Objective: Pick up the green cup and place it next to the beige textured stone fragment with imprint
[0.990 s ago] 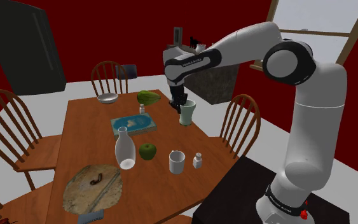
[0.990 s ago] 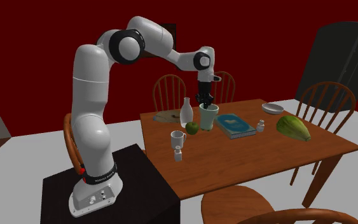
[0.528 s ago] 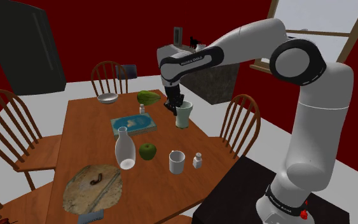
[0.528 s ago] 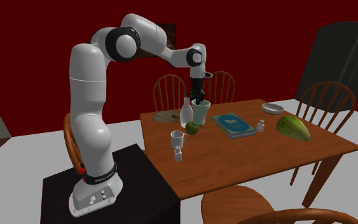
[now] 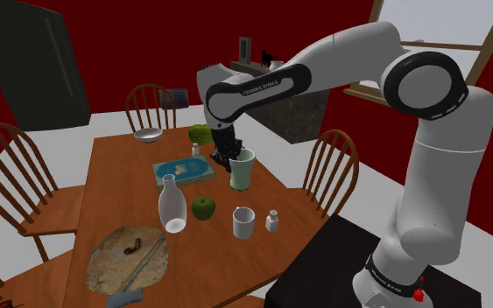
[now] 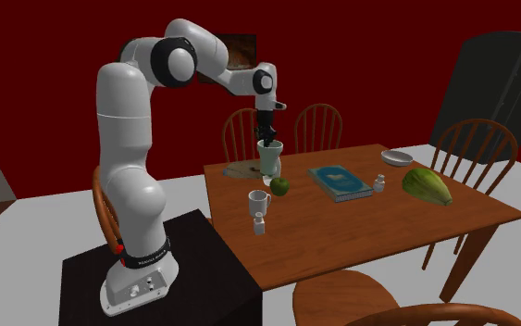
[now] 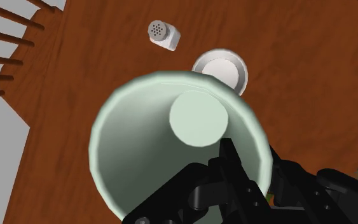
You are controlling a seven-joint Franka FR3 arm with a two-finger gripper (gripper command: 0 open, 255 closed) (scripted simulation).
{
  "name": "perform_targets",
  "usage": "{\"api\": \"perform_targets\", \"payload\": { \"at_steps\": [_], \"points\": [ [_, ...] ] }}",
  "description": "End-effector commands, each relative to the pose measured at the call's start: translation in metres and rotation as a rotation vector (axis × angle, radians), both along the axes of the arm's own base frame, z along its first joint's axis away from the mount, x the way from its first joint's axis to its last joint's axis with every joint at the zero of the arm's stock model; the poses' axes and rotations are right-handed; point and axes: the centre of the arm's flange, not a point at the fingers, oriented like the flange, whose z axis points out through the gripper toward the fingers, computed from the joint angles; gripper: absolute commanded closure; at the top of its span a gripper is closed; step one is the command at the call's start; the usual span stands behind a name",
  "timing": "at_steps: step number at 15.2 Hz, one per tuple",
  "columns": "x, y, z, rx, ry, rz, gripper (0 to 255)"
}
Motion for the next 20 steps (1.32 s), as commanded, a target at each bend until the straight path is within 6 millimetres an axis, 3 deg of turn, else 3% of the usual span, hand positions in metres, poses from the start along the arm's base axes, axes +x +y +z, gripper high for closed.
{"api": "perform_targets", "payload": {
  "at_steps": [1, 18, 19, 20],
  "points": [
    [-0.006, 0.026, 0.002, -0.001, 0.0, -0.001, 255],
    [-0.073, 0.24, 0.003, -0.001, 0.0, -0.001, 255],
    [-0.08, 0.262, 0.003, -0.001, 0.0, -0.001, 255],
    [-0.08, 0.262, -0.003, -0.001, 0.0, -0.001, 255]
  ]
}}
